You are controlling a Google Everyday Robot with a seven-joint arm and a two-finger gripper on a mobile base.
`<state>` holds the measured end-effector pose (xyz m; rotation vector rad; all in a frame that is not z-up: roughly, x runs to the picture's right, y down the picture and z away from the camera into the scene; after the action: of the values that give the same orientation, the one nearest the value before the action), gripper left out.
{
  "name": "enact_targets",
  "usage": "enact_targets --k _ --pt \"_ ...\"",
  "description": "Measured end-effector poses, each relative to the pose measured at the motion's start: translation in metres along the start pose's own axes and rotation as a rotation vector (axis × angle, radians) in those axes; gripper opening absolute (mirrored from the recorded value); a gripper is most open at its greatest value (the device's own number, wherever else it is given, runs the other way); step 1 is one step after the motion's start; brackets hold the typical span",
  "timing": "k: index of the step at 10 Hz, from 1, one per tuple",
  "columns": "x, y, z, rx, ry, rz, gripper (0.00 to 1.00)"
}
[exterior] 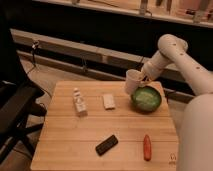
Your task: Place the ceramic cup in the ceramic bowl
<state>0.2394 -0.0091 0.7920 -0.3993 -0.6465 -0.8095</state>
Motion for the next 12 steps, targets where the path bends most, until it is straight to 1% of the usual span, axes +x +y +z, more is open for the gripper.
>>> enact_targets --k 2,4,7,9,10,11,12 --pt "0.004 0.022 -0.004 0.01 0.041 0.007 0.0" --pt "0.009 0.029 -0.004 0.008 0.079 0.011 0.0" --pt "0.017 0.037 0.0 -0.007 0.127 0.032 0.0" --pt "0.023 0.043 0.005 -0.008 0.132 0.051 0.01" --pt "0.029 0.049 0.011 -0.004 0.127 0.068 0.09" --pt "0.033 0.053 0.016 -0.002 0.122 0.082 0.2" --pt "0.035 0.055 0.019 -0.001 0.117 0.091 0.29"
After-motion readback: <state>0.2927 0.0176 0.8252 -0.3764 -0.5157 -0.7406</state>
